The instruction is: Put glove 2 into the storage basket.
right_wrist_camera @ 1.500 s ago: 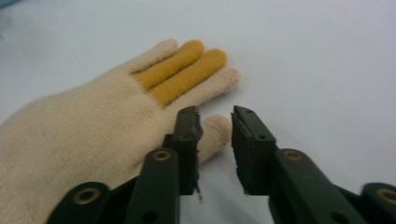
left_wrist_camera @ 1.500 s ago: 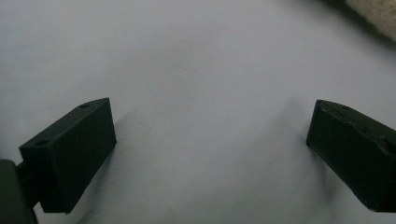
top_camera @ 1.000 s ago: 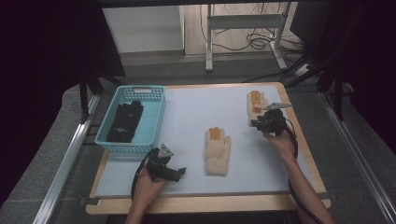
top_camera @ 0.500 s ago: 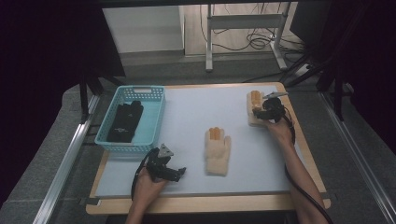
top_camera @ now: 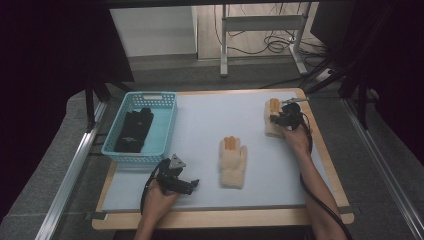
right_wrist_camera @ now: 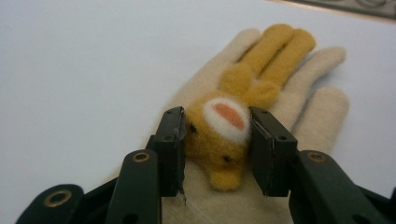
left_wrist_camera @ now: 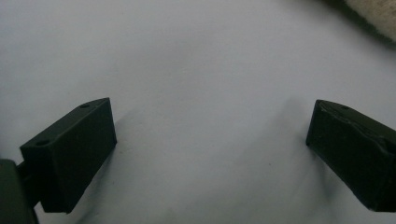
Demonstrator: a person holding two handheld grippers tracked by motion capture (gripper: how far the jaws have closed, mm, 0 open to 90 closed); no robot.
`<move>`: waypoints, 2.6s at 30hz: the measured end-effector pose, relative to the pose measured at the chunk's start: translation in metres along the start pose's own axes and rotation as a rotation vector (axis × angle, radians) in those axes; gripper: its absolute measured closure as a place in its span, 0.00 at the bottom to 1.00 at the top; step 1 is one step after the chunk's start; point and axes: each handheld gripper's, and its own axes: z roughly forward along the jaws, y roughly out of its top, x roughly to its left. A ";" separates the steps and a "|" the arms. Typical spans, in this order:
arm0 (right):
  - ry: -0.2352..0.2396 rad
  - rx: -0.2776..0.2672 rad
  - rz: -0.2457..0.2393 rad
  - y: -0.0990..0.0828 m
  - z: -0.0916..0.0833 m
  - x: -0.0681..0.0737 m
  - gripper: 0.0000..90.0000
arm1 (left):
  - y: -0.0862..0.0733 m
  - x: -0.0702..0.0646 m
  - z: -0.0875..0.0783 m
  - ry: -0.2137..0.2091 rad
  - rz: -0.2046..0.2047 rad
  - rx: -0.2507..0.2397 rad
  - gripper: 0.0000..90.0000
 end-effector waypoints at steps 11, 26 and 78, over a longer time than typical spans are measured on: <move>0.084 0.007 -0.026 -0.016 -0.061 0.059 0.50 | 0.000 0.000 0.000 0.001 -0.001 0.000 0.02; 0.192 0.065 -0.420 -0.032 -0.030 0.050 0.49 | 0.000 0.000 0.000 0.001 -0.004 -0.002 0.02; 0.424 -0.078 -0.333 -0.029 -0.112 0.115 0.68 | 0.000 0.000 0.000 0.001 -0.006 -0.003 0.02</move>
